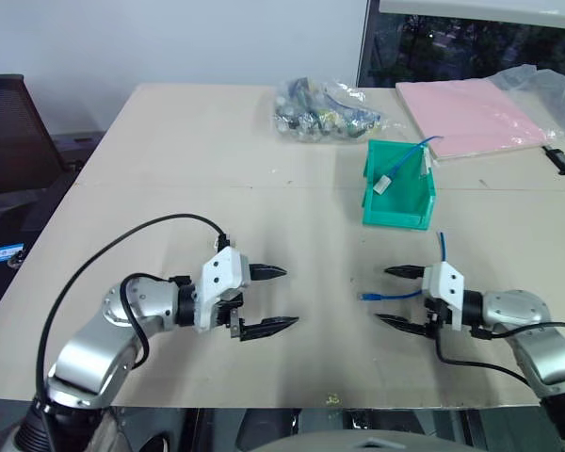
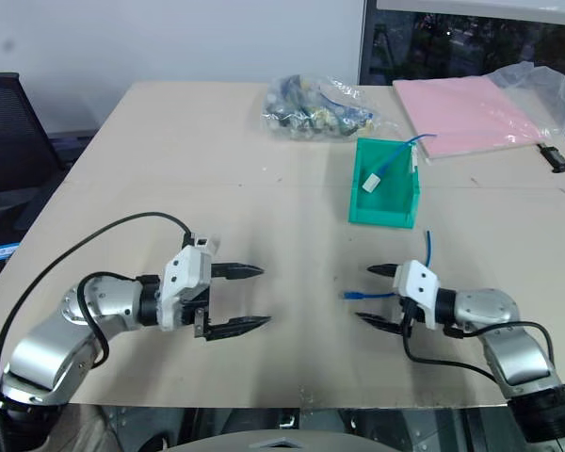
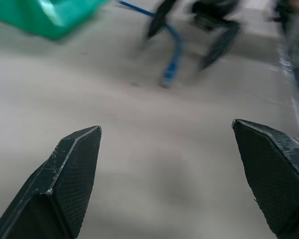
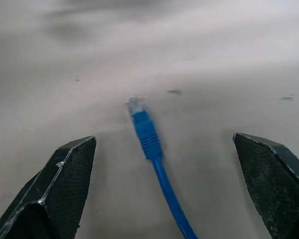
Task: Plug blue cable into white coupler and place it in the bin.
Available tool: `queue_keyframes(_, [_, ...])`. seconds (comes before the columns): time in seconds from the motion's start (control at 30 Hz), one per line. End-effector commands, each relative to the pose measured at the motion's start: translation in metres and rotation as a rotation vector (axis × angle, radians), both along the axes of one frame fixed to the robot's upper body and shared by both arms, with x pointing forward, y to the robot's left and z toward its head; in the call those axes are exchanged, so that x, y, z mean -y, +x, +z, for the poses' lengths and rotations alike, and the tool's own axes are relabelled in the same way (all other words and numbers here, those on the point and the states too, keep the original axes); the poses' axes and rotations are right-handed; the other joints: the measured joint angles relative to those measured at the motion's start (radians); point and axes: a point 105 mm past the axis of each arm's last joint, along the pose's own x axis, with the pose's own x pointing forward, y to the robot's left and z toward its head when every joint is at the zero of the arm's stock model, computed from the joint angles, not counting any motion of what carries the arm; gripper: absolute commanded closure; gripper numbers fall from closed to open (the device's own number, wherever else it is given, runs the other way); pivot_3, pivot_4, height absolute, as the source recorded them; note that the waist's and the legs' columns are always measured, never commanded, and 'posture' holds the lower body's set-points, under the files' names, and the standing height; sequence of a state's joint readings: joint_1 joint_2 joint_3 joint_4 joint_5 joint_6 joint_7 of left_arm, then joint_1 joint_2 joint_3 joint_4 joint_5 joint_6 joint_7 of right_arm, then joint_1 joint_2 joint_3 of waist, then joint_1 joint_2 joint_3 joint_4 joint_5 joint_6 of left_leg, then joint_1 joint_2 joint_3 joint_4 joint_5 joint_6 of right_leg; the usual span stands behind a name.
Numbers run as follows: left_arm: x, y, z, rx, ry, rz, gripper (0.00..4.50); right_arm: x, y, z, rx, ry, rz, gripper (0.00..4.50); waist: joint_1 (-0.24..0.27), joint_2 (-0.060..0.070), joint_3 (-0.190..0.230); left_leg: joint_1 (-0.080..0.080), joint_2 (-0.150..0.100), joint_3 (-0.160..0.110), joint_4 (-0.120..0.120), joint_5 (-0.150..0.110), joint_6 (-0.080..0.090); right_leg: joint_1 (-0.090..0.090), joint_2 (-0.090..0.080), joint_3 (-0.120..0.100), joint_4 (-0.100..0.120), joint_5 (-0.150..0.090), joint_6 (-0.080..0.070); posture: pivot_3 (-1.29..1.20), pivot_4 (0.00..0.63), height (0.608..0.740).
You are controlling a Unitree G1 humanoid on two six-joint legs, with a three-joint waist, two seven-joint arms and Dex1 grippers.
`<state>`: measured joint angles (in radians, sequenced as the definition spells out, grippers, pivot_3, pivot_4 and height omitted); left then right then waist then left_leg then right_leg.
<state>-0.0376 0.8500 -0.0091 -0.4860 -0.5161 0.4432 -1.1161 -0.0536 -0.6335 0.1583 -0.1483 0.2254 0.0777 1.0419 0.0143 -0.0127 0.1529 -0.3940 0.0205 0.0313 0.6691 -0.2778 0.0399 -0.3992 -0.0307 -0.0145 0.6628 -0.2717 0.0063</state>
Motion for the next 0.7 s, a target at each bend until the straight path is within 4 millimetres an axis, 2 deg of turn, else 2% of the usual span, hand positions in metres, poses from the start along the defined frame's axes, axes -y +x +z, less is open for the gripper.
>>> queue_keyframes(0.03, [-0.003,0.001,0.008,-0.012,0.002,-0.053,0.14,-0.012,0.0,0.001,-0.014,-0.002,0.042,0.67,-0.001,0.0,0.0,-0.001,0.0,0.0,0.0,0.0,0.0,-0.001,0.0,0.0,0.0,0.0,0.0,0.0,0.15,0.74])
queue_keyframes(0.07, [-0.004,0.002,0.008,-0.009,0.008,-0.054,0.14,-0.014,0.002,0.0,-0.016,-0.005,0.043,0.95,-0.001,0.0,0.0,-0.002,0.0,0.0,0.0,0.0,0.0,-0.001,0.001,0.0,0.0,0.0,0.001,0.0,0.15,0.74])
queue_keyframes(0.3, [-0.01,0.003,-0.001,0.009,0.019,-0.044,0.14,-0.025,0.02,0.003,0.01,-0.021,0.079,4.26,-0.004,-0.001,0.001,-0.001,0.0,-0.001,0.001,0.0,0.0,-0.001,0.003,0.0,0.002,0.0,0.001,0.0,0.15,0.74])
queue_keyframes(0.33, [-0.011,0.003,-0.002,0.01,0.02,-0.044,0.14,-0.029,0.023,0.004,0.012,-0.015,0.089,4.43,-0.004,-0.001,0.001,0.0,0.001,-0.001,0.001,0.0,0.0,-0.001,0.003,0.0,0.002,0.0,0.001,0.0,0.15,0.74])
queue_keyframes(0.5, [-0.014,0.005,-0.006,0.009,0.028,-0.05,0.14,-0.05,0.047,0.013,0.038,-0.012,0.139,4.43,-0.007,-0.001,0.001,0.0,0.001,-0.001,0.003,0.0,0.0,-0.001,0.004,0.0,0.004,0.0,0.001,0.0,0.15,0.74])
queue_keyframes(0.63, [-0.015,0.008,-0.009,0.01,0.04,-0.064,0.14,-0.066,0.059,0.011,0.027,-0.041,0.197,4.43,-0.008,-0.001,0.001,0.001,0.001,-0.001,0.003,0.0,0.0,-0.001,0.004,0.0,0.006,0.0,0.001,0.0,0.15,0.74])
queue_keyframes(0.7, [-0.016,0.012,-0.011,0.01,0.045,-0.065,0.14,-0.072,0.067,0.017,0.046,-0.018,0.177,4.43,-0.002,-0.001,0.001,0.0,0.001,-0.001,0.003,0.0,0.0,-0.002,0.004,0.0,0.006,0.0,0.001,0.0,0.15,0.74])
